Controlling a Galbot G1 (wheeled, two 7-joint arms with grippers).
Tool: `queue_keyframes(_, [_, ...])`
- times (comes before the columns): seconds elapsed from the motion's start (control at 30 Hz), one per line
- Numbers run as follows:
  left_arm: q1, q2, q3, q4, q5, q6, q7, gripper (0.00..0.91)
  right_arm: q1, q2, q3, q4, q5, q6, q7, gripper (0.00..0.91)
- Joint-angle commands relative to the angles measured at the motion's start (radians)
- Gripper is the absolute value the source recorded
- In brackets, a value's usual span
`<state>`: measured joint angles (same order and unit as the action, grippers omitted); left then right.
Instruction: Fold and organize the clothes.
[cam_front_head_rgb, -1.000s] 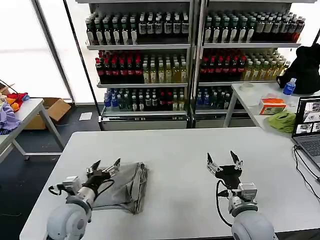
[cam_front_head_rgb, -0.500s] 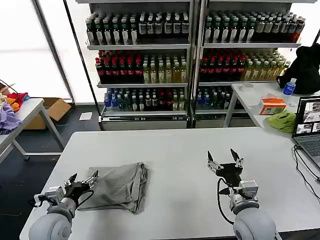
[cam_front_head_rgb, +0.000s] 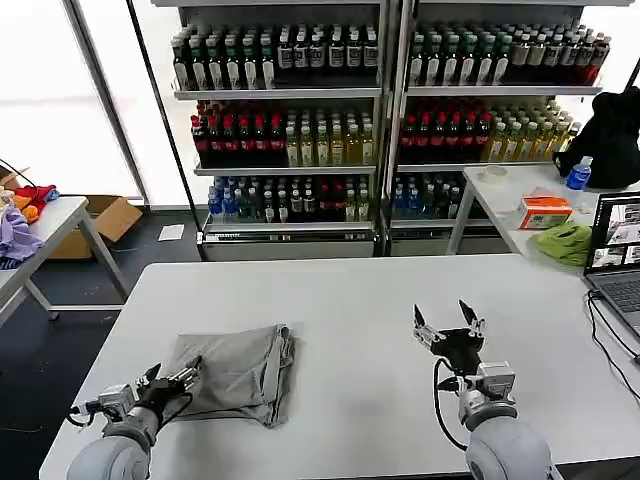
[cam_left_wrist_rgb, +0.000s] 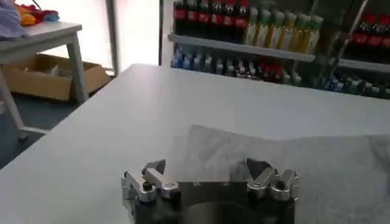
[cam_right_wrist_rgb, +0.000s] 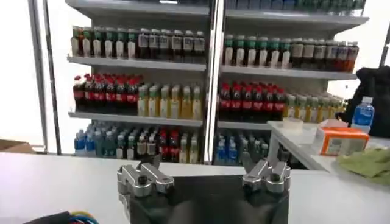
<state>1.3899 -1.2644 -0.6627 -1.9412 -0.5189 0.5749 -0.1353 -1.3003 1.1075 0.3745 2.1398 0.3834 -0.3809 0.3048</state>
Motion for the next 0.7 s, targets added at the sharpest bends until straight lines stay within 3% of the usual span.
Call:
queue_keyframes(0.03, [0.030, -0.004, 0.000, 0.012, 0.003, 0.001, 0.018, 0.907, -0.007, -0.003, 0.008, 0.014, 0.004, -0.004, 0.000, 0.907])
queue_keyframes(0.07, [0.032, -0.003, 0.003, 0.008, 0.003, 0.001, 0.018, 0.544, -0.007, -0.002, 0.008, 0.014, 0.004, -0.004, 0.000, 0.907])
queue_keyframes(0.13, [0.031, -0.004, 0.010, 0.012, 0.004, 0.001, 0.019, 0.020, -0.006, 0.002, 0.007, 0.012, 0.005, -0.003, -0.001, 0.907])
queue_keyframes(0.7, [0.026, -0.016, -0.010, 0.013, 0.000, -0.013, 0.035, 0.000, 0.016, 0.002, 0.006, 0.012, 0.017, -0.006, -0.002, 0.907])
